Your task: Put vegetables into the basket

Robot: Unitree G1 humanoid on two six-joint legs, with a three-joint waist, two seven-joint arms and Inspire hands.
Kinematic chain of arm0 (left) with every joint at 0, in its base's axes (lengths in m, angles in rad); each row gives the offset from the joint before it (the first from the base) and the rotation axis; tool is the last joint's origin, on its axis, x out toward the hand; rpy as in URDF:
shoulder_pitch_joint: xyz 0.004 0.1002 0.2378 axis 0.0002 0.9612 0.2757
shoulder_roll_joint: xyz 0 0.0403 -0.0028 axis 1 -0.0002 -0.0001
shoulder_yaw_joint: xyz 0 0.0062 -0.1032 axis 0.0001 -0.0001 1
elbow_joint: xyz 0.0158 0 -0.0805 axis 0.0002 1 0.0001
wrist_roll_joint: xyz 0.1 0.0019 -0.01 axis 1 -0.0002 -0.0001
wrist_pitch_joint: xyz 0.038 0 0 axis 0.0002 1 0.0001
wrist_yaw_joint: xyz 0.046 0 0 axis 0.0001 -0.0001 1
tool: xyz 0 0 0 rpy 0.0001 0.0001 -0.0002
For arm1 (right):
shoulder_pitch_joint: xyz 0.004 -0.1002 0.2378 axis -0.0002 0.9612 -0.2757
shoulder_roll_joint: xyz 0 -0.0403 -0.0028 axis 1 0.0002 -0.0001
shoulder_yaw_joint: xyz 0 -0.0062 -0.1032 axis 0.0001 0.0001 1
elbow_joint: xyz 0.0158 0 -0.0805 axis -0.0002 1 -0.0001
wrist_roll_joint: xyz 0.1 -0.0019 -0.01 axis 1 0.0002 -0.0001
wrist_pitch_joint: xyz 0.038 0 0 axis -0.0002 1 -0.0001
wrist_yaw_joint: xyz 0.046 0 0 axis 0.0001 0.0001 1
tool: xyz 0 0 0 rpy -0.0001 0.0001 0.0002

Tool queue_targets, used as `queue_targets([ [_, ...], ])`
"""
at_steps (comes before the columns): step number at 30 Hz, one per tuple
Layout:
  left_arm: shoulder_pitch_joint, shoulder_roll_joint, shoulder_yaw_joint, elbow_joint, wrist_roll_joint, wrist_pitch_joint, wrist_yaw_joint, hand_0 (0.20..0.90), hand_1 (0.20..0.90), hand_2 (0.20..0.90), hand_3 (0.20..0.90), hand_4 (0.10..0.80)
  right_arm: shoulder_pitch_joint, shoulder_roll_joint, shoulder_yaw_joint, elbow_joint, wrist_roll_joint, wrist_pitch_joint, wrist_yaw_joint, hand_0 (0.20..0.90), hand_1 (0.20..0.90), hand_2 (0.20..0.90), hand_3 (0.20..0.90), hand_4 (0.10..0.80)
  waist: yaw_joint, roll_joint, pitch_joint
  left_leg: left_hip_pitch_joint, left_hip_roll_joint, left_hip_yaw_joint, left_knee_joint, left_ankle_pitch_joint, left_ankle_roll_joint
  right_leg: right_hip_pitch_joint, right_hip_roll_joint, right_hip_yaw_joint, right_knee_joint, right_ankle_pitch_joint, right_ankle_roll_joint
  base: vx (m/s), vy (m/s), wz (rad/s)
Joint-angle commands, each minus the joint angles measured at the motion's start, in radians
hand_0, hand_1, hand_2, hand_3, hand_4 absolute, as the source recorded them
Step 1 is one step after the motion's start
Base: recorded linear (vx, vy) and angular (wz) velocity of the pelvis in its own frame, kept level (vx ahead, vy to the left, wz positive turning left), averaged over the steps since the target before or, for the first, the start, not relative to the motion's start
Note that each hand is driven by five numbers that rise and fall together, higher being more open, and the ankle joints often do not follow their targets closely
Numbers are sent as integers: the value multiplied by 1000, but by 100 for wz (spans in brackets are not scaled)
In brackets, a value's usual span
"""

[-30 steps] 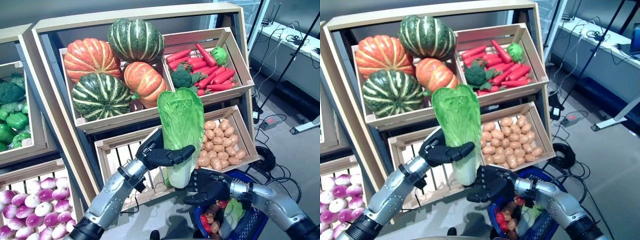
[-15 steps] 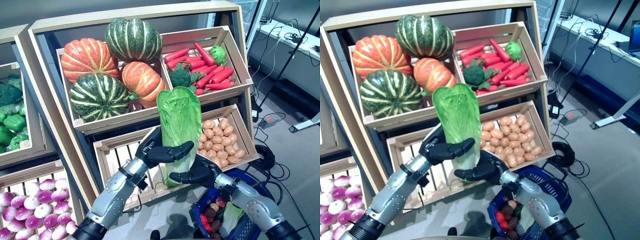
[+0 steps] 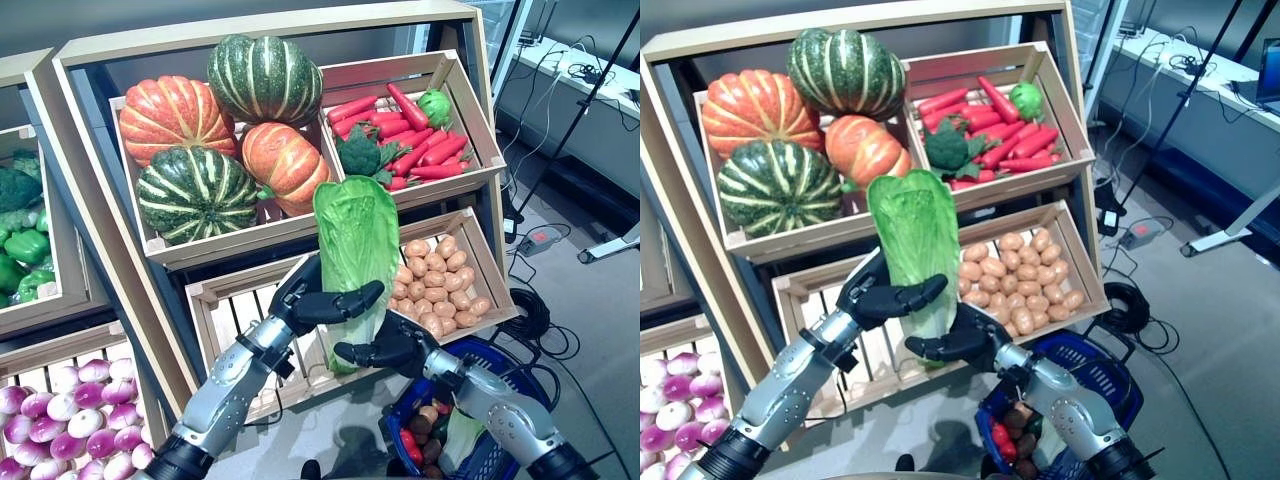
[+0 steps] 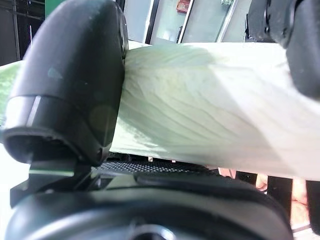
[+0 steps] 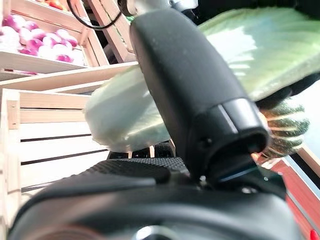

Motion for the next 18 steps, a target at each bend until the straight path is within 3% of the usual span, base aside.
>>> queue_targets([
  [1, -104, -41, -68, -55, 1, -66, -68, 300, 300, 300, 300, 400, -94, 89, -79, -121, 126, -155, -51, 300, 300, 300, 300, 400, -6, -47, -61, 7, 4, -26, 3, -62, -12, 49, -88, -15, 2, -2, 58, 0, 0, 0],
  [10, -96, -25, -49, -62, 69, -94, -48, 300, 300, 300, 300, 400, -70, 76, -98, -104, 64, -195, -103, 300, 300, 300, 300, 400, -5, -48, -61, 6, 1, -28, 3, -62, -11, 48, -87, -14, 2, -2, 58, 0, 0, 0],
  [12, -84, -17, -30, -73, 92, -103, -43, 354, 354, 354, 354, 436, -51, 76, -110, -103, 48, -210, -130, 300, 300, 300, 300, 400, -5, -47, -61, 4, 0, -28, 3, -62, -11, 46, -86, -14, 2, -3, 58, 0, 0, 0],
  [13, -80, -13, -23, -74, 122, -115, -39, 429, 429, 429, 429, 486, -42, 76, -119, -98, 31, -219, -142, 300, 300, 300, 300, 400, -6, -47, -60, 4, 1, -26, 3, -63, -11, 46, -86, -14, 2, -3, 58, 0, 0, 0],
  [14, -77, -5, -15, -80, 168, -132, -17, 566, 566, 566, 566, 577, -30, 74, -131, -96, 22, -226, -163, 300, 300, 300, 300, 400, -8, -46, -59, 3, 1, -25, 3, -62, -11, 45, -85, -14, 2, -2, 58, 0, 0, 0],
  [15, -71, 1, -5, -90, 199, -135, 1, 900, 900, 900, 900, 800, -20, 74, -142, -97, 23, -227, -179, 300, 300, 300, 300, 400, -9, -46, -58, 2, 1, -26, 3, -61, -11, 43, -84, -13, 2, -2, 58, 0, 0, 0],
  [18, -35, 33, 62, -109, 278, -154, 63, 900, 900, 900, 900, 800, 34, 65, -198, -98, -38, -263, -234, 300, 300, 300, 300, 400, -13, -46, -55, -2, 0, -24, 3, -60, -11, 38, -81, -12, 2, -2, 57, 0, 0, 0],
])
